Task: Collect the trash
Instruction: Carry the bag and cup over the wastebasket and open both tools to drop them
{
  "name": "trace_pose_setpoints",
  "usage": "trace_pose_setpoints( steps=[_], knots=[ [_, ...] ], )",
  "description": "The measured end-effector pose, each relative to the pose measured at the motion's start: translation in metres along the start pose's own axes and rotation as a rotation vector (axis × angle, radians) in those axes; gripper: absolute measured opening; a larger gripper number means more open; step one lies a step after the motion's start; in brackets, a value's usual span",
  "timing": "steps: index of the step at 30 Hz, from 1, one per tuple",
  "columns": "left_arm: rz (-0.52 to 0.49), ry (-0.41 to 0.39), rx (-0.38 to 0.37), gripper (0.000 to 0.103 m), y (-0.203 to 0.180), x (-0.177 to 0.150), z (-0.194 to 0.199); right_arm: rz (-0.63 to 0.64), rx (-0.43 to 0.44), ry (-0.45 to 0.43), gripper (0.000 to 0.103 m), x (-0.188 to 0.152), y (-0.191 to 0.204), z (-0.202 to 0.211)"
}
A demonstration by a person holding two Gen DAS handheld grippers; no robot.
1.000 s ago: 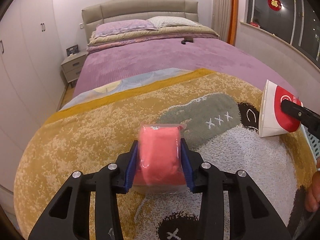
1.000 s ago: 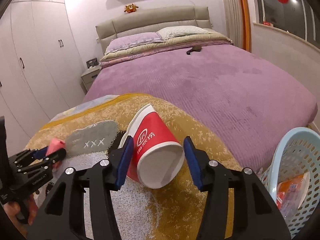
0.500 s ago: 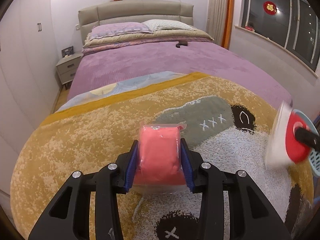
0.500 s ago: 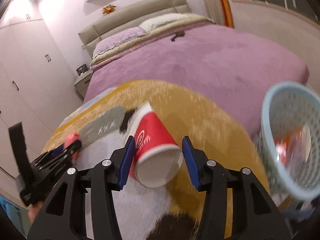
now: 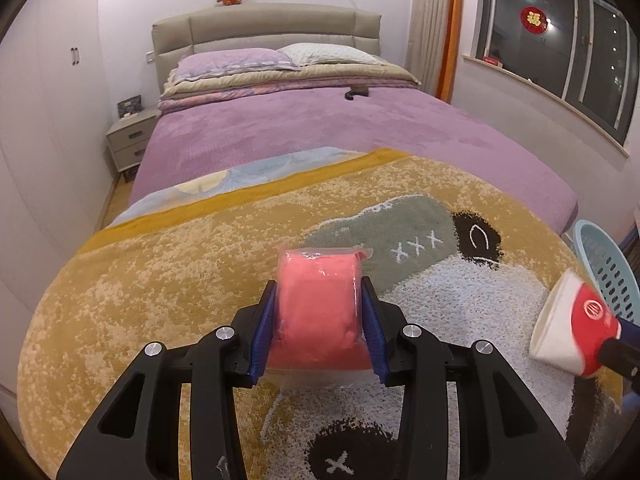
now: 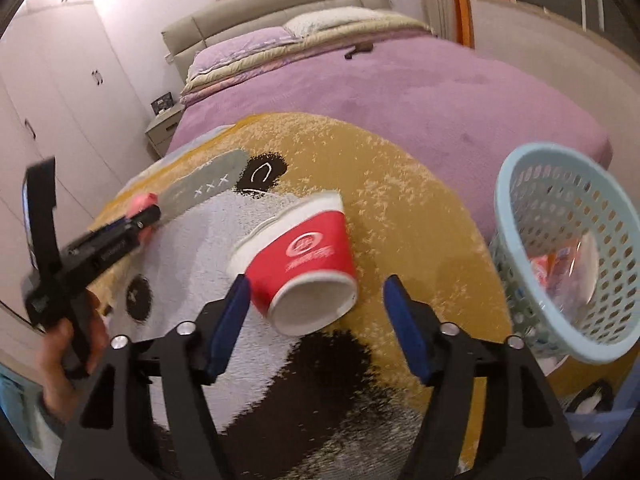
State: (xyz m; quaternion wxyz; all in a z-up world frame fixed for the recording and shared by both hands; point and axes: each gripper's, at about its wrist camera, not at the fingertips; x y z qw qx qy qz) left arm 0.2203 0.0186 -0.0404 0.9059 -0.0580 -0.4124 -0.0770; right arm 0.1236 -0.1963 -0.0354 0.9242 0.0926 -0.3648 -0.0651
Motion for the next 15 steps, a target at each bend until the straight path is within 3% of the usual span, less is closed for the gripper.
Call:
trace_pose_setpoints(
  steps=[4, 10, 15],
  knots=[
    [-0.003, 0.002, -0.006, 0.038, -0.001, 0.001, 0.0, 0.102, -0.021, 0.013, 0.074, 0.0, 0.009, -0.016],
    [-0.013, 0.005, -0.01, 0.038, -0.001, 0.001, -0.001, 0.25, -0.054, -0.003, 0.075, 0.001, 0.026, -0.029],
    [-0.027, 0.011, -0.01, 0.038, -0.003, 0.001, -0.003, 0.24, -0.022, 0.009, 0.075, 0.006, 0.022, -0.039]
  ],
)
Point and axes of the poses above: each gripper's, at about its wrist camera, not at the fingertips, and z roughly against the way its jaws point, y to its left, x to its top, and after that the axes turned 3 degrees about -y, right-handed
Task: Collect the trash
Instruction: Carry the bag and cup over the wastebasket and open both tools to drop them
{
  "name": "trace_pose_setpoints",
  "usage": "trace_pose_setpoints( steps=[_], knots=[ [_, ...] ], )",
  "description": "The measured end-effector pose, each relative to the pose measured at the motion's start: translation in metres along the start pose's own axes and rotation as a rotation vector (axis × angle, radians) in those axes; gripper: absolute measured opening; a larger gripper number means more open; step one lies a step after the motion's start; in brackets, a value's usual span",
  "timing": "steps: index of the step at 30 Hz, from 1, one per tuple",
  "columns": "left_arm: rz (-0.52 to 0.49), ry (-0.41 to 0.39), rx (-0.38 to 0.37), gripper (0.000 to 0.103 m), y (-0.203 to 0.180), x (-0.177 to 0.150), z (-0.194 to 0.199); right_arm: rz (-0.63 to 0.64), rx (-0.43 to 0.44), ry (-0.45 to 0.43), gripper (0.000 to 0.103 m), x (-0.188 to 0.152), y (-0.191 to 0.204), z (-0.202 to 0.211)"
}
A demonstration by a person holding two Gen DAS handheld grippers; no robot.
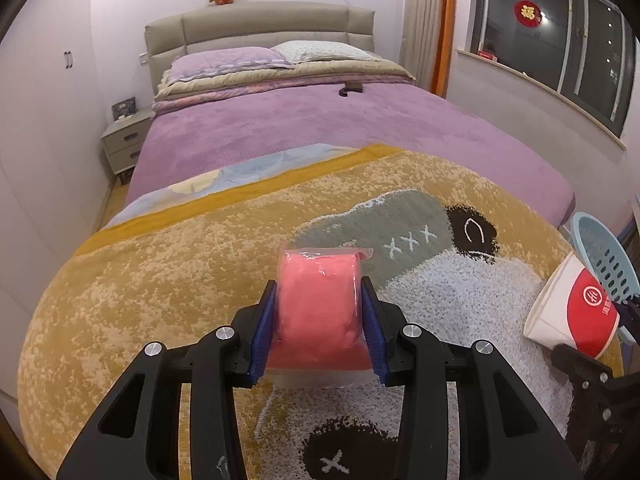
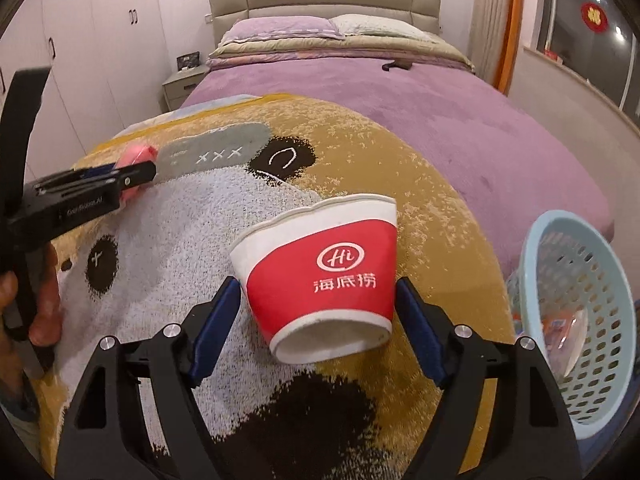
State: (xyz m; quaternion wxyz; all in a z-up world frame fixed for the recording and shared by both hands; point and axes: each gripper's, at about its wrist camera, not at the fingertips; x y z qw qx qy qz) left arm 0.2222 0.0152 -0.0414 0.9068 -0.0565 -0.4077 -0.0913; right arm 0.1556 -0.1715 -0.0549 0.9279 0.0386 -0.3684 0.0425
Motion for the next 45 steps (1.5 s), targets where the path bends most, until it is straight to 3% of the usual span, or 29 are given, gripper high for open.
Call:
trace_pose_setpoints(
  steps=[7, 15, 18, 21, 25, 33, 39, 45],
  knots=[
    [-0.003, 0.0, 0.003, 0.038, -0.002, 0.0, 0.0, -0.078, 0.044, -0.025, 0.071, 0.0, -0.016, 0.003],
    [-0.014, -0.034, 0.017, 0.038, -0.006, 0.0, 0.007, -0.083, 0.038, -0.096, 0.069, -0.001, -0.013, 0.022],
    [-0.002, -0.051, -0.062, 0.038, -0.014, 0.0, 0.02, -0.132, 0.081, -0.099, 0.069, -0.002, -0.022, 0.035],
    [-0.033, -0.093, -0.131, 0.038, -0.033, 0.004, 0.042, -0.098, 0.014, -0.163, 0.069, 0.003, -0.026, 0.065],
    [-0.07, -0.144, -0.226, 0.038, -0.063, 0.008, 0.073, -0.118, -0.007, -0.232, 0.069, 0.009, -0.037, 0.099],
    [-0.137, -0.197, -0.393, 0.037, -0.134, 0.023, 0.1, -0.173, -0.15, -0.35, 0.069, 0.011, -0.087, 0.163],
    [-0.211, -0.183, -0.457, 0.037, -0.202, 0.033, 0.092, -0.294, -0.243, -0.341, 0.069, 0.008, -0.15, 0.176],
    [-0.266, -0.116, -0.522, 0.037, -0.261, 0.038, 0.067, -0.446, -0.297, -0.273, 0.069, -0.004, -0.223, 0.164]
  ],
)
Point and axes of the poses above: each gripper's, at about its wrist camera, not at the fingertips, and z roughly against the way its jaws point, y to its left, x to its top, and after that the axes turned 3 degrees about -y, right-handed
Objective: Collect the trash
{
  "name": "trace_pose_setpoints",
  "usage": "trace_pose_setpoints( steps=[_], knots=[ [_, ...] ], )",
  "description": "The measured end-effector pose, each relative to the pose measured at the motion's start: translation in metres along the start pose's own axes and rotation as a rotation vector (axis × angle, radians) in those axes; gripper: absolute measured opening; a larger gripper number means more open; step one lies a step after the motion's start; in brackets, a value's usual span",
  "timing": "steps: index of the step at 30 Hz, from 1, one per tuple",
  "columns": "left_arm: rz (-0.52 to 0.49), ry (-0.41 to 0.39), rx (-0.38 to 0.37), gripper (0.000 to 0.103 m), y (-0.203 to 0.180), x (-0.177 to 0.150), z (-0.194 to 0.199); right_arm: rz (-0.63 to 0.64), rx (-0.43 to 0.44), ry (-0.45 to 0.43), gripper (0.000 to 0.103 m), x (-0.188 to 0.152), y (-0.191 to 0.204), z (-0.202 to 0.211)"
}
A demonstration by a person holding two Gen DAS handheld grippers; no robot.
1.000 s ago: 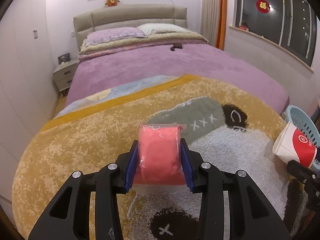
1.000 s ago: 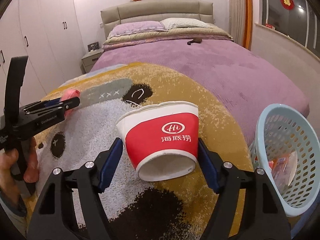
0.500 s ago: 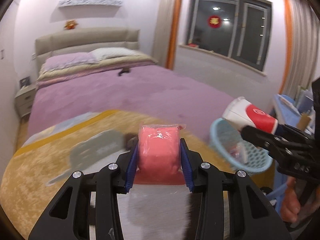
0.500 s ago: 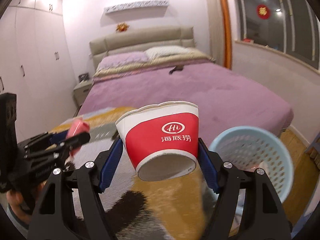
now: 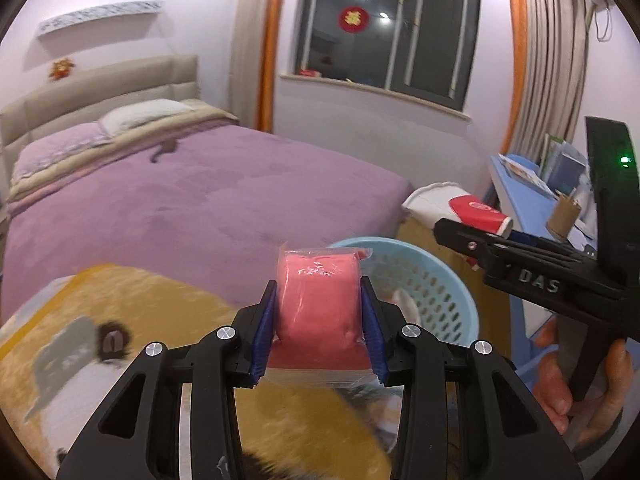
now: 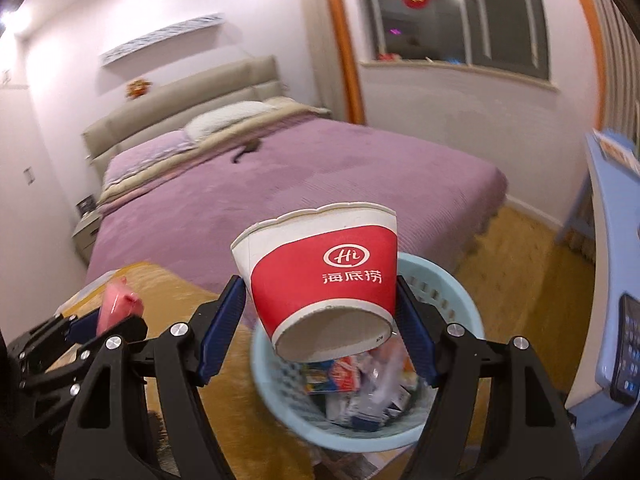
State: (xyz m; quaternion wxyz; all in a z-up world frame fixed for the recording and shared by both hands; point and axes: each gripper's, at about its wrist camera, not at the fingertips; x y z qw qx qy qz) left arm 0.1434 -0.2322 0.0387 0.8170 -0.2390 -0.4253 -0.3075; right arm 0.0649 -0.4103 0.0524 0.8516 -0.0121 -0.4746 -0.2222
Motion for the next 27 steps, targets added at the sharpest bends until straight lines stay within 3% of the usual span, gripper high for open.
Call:
trace_pose_setpoints(
  steps=[8, 10, 13, 18, 27],
  knots=[
    [-0.011, 0.084, -0.044, 0.039, -0.032, 0.004, -0.061, -0.121, -0.038, 0.124, 0.071, -0.008, -0.058, -0.044],
    [-0.066, 0.097, 0.024, 0.07, -0.04, -0.001, -0.07, -0.139, -0.054, 0.16, 0.071, -0.015, -0.064, -0.054],
    [-0.064, 0.118, 0.022, 0.074, -0.041, -0.012, -0.074, -0.174, -0.051, 0.185, 0.071, -0.025, -0.074, -0.063],
    [0.013, 0.127, 0.026, 0.074, -0.016, -0.022, -0.059, -0.168, -0.03, 0.177, 0.072, -0.035, -0.07, -0.053],
    [0.135, 0.008, 0.094, 0.083, 0.02, -0.032, 0.018, -0.036, 0.015, 0.069, 0.072, -0.036, -0.015, 0.006]
  ],
)
Point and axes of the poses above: each gripper's, at about its wrist camera, not at the fingertips, and z roughly against the way its jaws point, y to its left, x to its top, and after that the axes turned 3 degrees about -y, right-handed
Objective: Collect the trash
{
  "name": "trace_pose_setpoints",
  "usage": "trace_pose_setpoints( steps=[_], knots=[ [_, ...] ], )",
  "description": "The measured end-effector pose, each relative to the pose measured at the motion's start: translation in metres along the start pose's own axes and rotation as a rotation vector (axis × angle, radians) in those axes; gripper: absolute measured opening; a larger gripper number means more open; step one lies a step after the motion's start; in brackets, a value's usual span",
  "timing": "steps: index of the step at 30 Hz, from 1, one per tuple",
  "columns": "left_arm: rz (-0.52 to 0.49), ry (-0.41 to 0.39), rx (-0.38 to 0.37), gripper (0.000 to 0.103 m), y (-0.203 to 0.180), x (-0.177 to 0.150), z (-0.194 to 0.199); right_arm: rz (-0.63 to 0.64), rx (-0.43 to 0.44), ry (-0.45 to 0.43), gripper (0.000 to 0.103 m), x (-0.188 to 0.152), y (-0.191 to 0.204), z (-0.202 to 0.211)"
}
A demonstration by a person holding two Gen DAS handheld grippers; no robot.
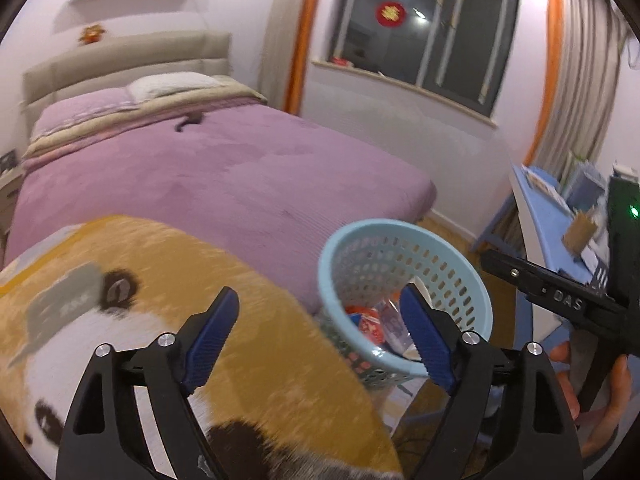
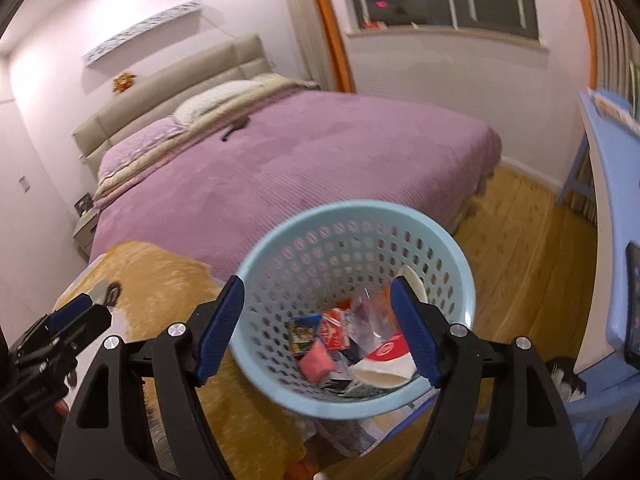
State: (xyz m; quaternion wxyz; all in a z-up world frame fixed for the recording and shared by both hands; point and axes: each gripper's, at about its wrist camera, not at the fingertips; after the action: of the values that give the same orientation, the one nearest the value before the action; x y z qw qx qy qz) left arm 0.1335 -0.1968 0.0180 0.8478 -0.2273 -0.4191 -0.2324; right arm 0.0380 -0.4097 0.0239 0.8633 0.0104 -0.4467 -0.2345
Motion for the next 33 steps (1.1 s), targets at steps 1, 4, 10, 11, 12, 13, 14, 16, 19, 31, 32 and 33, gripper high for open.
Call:
trace_pose_setpoints(
  steps=[1, 4, 10, 11, 12, 13, 14, 16, 19, 31, 32, 33],
  knots=[
    [0.014, -0.024, 0.023, 0.085, 0.004, -0.003, 0.01, 0.021, -0.001, -0.022, 0.072, -0.002, 0.009, 0.008],
    [0.021, -0.111, 0.093, 0.089, 0.012, -0.014, 0.043, 0.074, 0.01, -0.086, 0.071, -0.012, 0.032, 0.032],
    [0.016, -0.225, 0.277, 0.09, 0.024, -0.044, 0.091, 0.171, 0.012, -0.253, 0.071, -0.036, 0.071, 0.073],
    [0.017, -0.245, 0.315, 0.09, 0.025, -0.051, 0.097, 0.178, 0.017, -0.276, 0.071, -0.04, 0.075, 0.077],
    [0.016, -0.264, 0.342, 0.09, 0.026, -0.059, 0.102, 0.184, 0.021, -0.294, 0.071, -0.044, 0.078, 0.081],
    [0.015, -0.283, 0.36, 0.092, 0.027, -0.066, 0.107, 0.193, 0.024, -0.318, 0.071, -0.049, 0.083, 0.085],
    [0.015, -0.296, 0.373, 0.093, 0.03, -0.071, 0.112, 0.2, 0.024, -0.337, 0.071, -0.052, 0.087, 0.088],
    [0.009, -0.309, 0.394, 0.093, 0.033, -0.08, 0.117, 0.216, 0.023, -0.362, 0.071, -0.059, 0.095, 0.091],
    [-0.023, -0.337, 0.438, 0.093, 0.034, -0.084, 0.122, 0.224, 0.016, -0.378, 0.071, -0.065, 0.105, 0.093],
    [0.036, -0.315, 0.459, 0.095, 0.062, -0.096, 0.123, 0.246, -0.004, -0.39, 0.071, -0.088, 0.124, 0.097],
    [0.051, -0.313, 0.456, 0.095, 0.065, -0.096, 0.123, 0.247, -0.002, -0.386, 0.071, -0.089, 0.125, 0.095],
    [0.061, -0.31, 0.456, 0.095, 0.068, -0.097, 0.123, 0.249, -0.002, -0.383, 0.071, -0.09, 0.126, 0.094]
  ],
)
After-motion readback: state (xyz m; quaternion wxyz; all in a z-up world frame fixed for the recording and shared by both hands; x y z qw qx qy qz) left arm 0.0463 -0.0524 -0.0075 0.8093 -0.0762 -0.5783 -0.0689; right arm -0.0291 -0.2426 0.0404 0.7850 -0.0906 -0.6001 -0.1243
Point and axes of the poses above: each gripper's, at about its wrist camera, not at the fingertips, and z roughly against the way its jaws point, y to its left, x to its top, and after that the axes turned 3 degrees about -y, right-handed
